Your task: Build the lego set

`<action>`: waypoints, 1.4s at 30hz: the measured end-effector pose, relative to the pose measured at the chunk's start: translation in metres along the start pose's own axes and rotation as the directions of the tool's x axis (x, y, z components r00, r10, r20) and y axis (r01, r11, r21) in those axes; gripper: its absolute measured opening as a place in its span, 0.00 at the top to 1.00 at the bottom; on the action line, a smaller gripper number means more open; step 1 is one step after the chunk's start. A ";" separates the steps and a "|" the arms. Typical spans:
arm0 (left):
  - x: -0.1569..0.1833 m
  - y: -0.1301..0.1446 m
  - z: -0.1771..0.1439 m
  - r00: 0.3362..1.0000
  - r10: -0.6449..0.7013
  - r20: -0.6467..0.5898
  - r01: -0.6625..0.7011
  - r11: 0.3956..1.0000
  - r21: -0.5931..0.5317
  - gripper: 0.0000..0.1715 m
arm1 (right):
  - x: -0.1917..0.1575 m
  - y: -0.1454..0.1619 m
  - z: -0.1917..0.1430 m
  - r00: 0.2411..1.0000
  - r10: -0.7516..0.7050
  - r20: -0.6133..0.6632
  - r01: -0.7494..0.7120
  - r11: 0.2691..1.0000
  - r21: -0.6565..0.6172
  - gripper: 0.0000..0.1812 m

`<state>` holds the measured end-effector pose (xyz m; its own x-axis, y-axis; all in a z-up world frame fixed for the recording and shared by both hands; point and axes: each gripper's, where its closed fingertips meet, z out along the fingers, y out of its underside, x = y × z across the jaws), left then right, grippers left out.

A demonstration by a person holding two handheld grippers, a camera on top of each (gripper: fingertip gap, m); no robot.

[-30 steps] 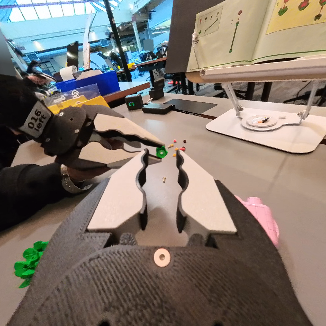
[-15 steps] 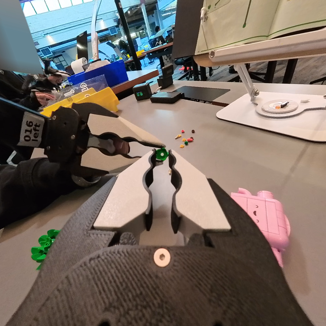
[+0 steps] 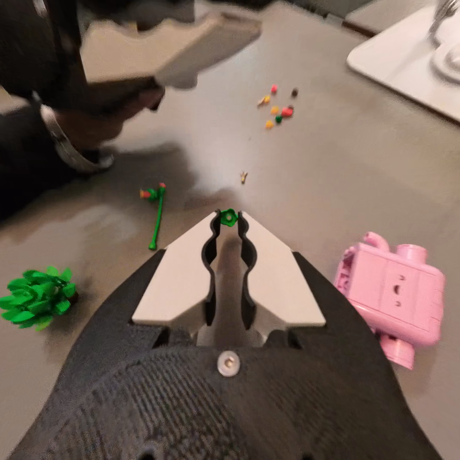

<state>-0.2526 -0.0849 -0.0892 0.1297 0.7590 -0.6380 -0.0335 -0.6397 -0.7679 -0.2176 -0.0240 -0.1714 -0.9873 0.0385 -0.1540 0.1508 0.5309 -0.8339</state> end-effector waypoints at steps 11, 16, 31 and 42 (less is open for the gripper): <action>-0.008 0.018 0.005 0.991 -0.131 0.000 0.130 0.990 -0.055 0.95 | -0.011 0.024 0.015 0.986 -0.157 -0.055 0.143 0.970 -0.197 0.93; -0.008 0.016 0.005 0.992 -0.124 0.001 0.124 0.991 -0.048 0.96 | -0.011 0.024 0.016 0.985 -0.160 -0.057 0.147 0.971 -0.187 0.93; -0.021 0.023 0.003 0.977 -0.211 0.034 0.213 0.976 -0.050 0.96 | -0.008 0.024 0.019 0.984 -0.167 -0.068 0.153 0.972 -0.176 0.89; -0.045 0.081 0.008 0.886 -0.434 0.160 0.461 0.862 -0.213 0.88 | 0.000 -0.010 0.003 0.980 -0.144 -0.134 0.149 0.988 0.029 0.86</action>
<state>-0.2694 -0.1703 -0.1230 -0.0293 0.9700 -0.2414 0.2422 -0.2274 -0.9432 -0.2185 -0.0318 -0.1650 -0.9964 0.0749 0.0401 0.0033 0.5057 -0.8627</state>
